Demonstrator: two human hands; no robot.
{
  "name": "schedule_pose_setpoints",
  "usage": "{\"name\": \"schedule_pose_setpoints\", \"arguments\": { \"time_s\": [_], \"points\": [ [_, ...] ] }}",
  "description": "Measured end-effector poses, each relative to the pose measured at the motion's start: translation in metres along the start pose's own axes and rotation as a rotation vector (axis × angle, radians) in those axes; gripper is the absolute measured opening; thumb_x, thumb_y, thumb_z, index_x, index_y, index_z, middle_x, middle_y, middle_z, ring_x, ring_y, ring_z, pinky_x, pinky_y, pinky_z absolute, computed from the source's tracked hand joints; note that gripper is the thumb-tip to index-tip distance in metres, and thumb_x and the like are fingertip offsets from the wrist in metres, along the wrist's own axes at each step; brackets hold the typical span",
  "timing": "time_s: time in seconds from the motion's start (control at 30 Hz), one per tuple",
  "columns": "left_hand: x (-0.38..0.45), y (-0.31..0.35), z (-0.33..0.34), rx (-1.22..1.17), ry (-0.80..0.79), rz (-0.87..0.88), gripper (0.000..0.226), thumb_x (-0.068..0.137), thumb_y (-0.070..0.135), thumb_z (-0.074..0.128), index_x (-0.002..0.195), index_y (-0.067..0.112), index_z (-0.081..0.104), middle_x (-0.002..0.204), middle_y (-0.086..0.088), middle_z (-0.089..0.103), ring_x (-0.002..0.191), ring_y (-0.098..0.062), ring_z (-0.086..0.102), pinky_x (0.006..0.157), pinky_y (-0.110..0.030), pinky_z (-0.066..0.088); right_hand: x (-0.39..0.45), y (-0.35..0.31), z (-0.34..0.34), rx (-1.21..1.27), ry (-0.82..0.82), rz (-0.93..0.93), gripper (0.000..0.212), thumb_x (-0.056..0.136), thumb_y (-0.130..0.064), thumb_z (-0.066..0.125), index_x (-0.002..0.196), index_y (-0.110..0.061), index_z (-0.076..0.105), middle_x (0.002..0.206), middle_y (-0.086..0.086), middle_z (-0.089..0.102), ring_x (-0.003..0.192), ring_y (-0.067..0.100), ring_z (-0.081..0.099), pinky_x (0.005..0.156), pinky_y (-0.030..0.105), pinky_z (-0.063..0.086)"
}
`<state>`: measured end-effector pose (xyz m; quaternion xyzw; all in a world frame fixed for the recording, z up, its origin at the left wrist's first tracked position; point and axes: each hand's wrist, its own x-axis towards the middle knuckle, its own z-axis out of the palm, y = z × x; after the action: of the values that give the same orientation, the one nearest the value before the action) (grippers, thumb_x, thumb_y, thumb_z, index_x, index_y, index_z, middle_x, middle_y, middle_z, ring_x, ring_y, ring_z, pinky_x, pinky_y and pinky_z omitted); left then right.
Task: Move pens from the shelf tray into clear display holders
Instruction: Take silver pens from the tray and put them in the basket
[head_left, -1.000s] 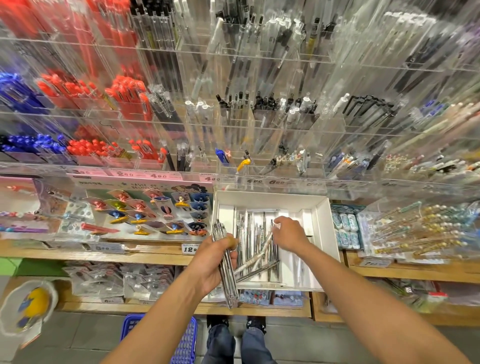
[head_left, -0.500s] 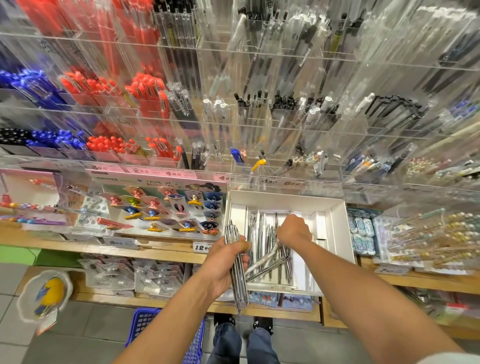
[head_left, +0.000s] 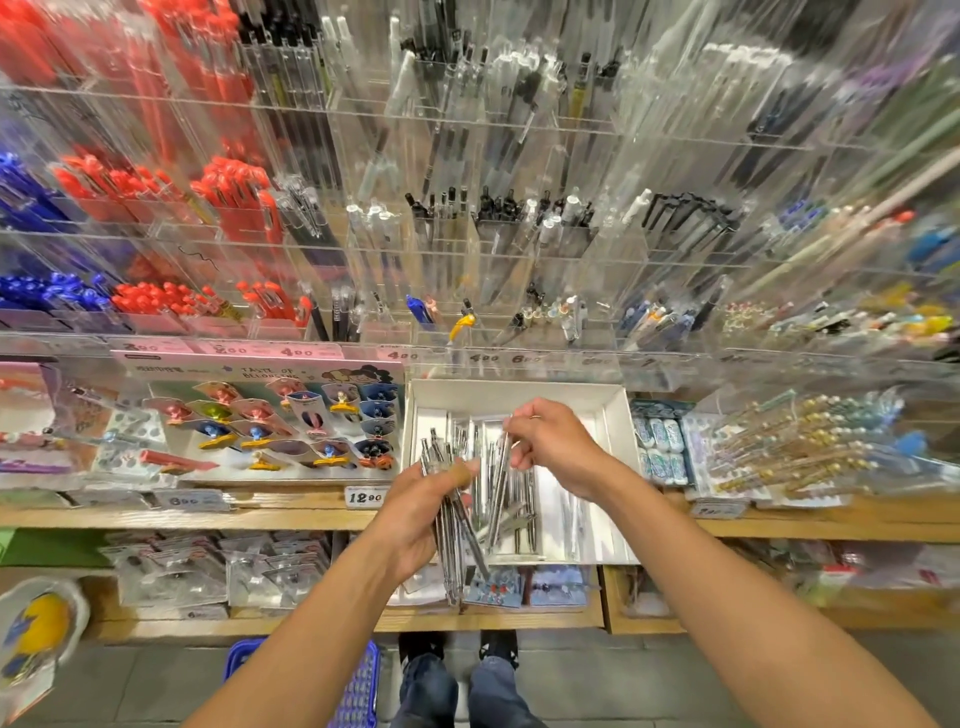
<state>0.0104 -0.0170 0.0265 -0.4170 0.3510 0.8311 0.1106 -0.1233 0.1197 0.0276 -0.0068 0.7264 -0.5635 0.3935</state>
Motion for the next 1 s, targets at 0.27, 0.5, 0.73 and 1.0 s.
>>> {"name": "schedule_pose_setpoints", "arguments": {
  "time_s": [0.27, 0.5, 0.73, 1.0],
  "points": [
    [-0.005, 0.003, 0.009, 0.003, -0.078, -0.044, 0.053, 0.065, 0.003, 0.082, 0.111, 0.003, 0.056, 0.085, -0.016, 0.076, 0.072, -0.027, 0.074, 0.057, -0.034, 0.058, -0.006, 0.007, 0.031, 0.14, -0.095, 0.101, 0.007, 0.092, -0.004, 0.06, 0.097, -0.006, 0.056, 0.058, -0.001, 0.064, 0.048, 0.01, 0.056, 0.045, 0.022, 0.045],
    [0.0, 0.005, 0.004, 0.07, -0.138, -0.077, 0.047, 0.063, -0.001, 0.082, 0.106, -0.001, 0.064, 0.078, -0.012, 0.072, 0.055, -0.018, 0.063, 0.049, -0.03, 0.054, 0.002, 0.011, 0.027, 0.144, -0.218, 0.106, 0.012, 0.094, -0.019, 0.062, 0.1, -0.01, 0.065, 0.087, 0.004, 0.067, 0.059, 0.012, 0.061, 0.058, 0.024, 0.053],
    [0.008, 0.012, -0.008, -0.062, -0.108, -0.098, 0.048, 0.074, -0.011, 0.073, 0.115, 0.002, 0.051, 0.079, -0.017, 0.065, 0.055, -0.024, 0.059, 0.045, -0.03, 0.055, 0.052, 0.036, -0.018, -0.952, 0.011, 0.083, 0.034, 0.099, -0.023, 0.049, 0.129, -0.012, 0.057, 0.125, 0.012, 0.063, 0.111, 0.027, 0.061, 0.094, 0.033, 0.047],
    [0.014, 0.007, -0.015, -0.03, -0.045, -0.083, 0.035, 0.081, -0.011, 0.069, 0.11, 0.0, 0.052, 0.074, -0.015, 0.068, 0.053, -0.022, 0.06, 0.043, -0.029, 0.054, 0.06, 0.061, 0.0, -1.326, 0.093, 0.16, 0.011, 0.089, -0.011, 0.055, 0.1, -0.009, 0.055, 0.096, 0.007, 0.061, 0.079, 0.025, 0.058, 0.062, 0.03, 0.043]
  ]
}}
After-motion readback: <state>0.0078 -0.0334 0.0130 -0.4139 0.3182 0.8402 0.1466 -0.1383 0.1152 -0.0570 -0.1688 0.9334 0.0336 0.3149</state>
